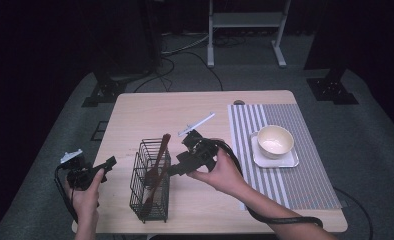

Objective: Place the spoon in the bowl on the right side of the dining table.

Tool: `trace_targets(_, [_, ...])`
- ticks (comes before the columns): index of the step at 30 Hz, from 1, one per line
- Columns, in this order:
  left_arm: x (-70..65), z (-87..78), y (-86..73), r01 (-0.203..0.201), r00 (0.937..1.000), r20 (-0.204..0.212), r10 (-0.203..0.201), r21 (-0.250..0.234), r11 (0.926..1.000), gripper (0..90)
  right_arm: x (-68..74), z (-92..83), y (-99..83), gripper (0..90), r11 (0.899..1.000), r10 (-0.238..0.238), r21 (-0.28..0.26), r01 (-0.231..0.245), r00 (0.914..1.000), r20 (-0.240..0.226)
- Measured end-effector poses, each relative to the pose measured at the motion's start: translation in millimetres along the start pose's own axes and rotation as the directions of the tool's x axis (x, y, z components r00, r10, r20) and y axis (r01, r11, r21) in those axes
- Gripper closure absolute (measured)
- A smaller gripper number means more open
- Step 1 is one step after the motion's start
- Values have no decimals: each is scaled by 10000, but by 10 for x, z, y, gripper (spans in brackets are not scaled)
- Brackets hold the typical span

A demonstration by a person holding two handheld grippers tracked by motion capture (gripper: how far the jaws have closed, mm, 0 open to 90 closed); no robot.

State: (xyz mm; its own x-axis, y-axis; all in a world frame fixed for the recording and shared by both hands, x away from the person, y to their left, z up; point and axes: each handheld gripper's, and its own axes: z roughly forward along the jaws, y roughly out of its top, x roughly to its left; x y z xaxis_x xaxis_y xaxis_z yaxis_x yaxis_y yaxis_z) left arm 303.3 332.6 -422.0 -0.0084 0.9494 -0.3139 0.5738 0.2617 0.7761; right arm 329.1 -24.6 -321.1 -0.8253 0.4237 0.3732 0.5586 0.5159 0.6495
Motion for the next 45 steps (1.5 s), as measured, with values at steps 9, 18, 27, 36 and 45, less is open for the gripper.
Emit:
trace_targets(9, [4, -5, 3, 17, 10000, 12, -17, -10, 10000, 12, -7, 115, 70, 354, 9999, 38, 150, -36, 9999, -108])
trace_targets(18, [5, -6, 5, 23, 10000, 10, -23, -16, 10000, 12, -7, 210, 111, 361, 9994, 112, 331, -107, 9998, -164])
trace_targets(27, [5, -4, 3, 45, 10000, 12, -45, -34, 10000, 12, -5, 271, 136, 380, 9989, 61, 459, -54, 9999, -143])
trace_targets(36, [19, -8, 5, 83, 10000, 14, -83, -32, 10000, 12, -26, 341, 144, 431, 9978, 100, 664, -85, 9997, -229])
trace_targets(45, [17, -13, 7, 75, 10000, 13, -75, -47, 10000, 12, -3, 388, 151, 527, 9966, 79, 817, -58, 9996, -259])
